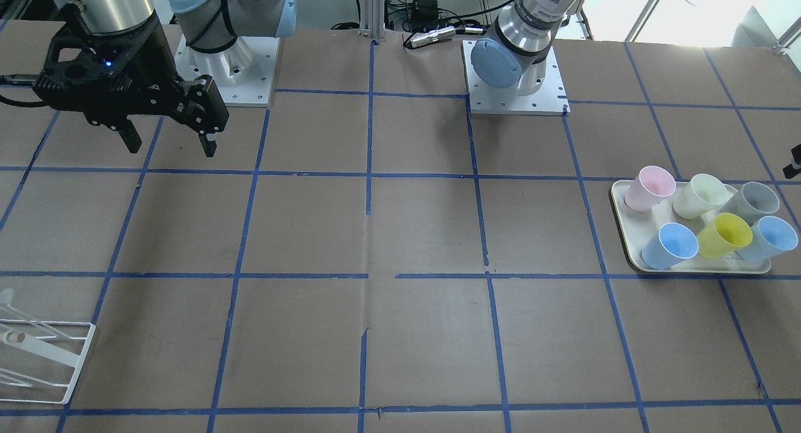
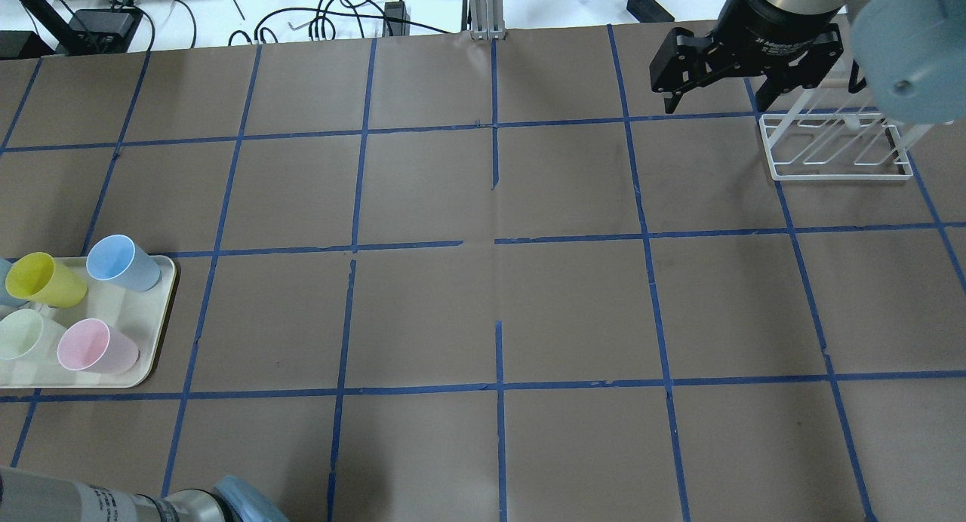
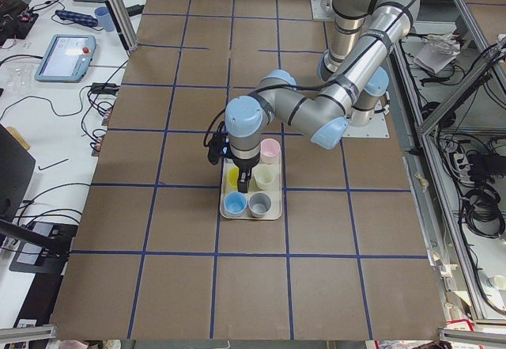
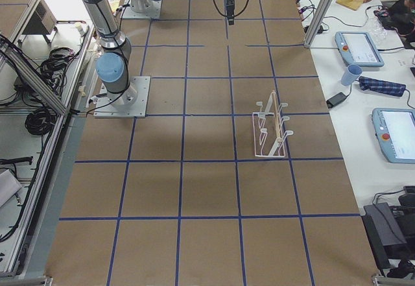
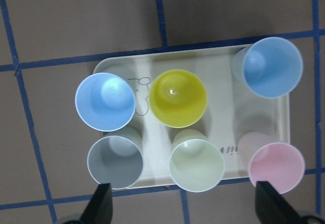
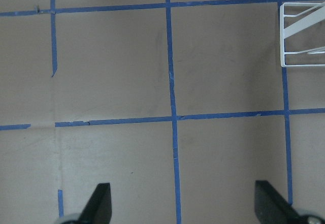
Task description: Transfer IKEA cup to right arm and place on rack
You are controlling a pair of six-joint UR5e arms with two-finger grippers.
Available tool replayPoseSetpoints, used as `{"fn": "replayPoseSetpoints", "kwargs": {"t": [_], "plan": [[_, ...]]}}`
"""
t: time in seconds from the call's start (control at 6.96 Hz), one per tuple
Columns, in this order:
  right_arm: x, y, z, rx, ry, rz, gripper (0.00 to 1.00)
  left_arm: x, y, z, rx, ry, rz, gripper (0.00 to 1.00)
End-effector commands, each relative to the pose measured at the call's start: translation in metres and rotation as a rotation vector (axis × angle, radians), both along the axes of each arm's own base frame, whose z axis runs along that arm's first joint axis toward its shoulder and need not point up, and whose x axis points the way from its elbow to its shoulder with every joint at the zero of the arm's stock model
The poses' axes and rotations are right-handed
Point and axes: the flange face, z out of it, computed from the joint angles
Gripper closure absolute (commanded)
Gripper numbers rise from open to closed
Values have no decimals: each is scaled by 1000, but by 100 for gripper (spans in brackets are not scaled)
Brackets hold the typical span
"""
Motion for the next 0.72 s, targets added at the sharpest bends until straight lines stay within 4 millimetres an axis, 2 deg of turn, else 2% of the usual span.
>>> {"fn": "replayPoseSetpoints", "kwargs": {"t": [0.0,0.14,0.57], "plan": [[1,1,-1,3,1,2,0,46,1,-54,0,9,-41,0],[1,0,-1,1,1,2,0,62,7,-72,3,15,-35,0],[0,0,0,-3,-2,0,0,64,7,-91,16,34,-32,0]]}}
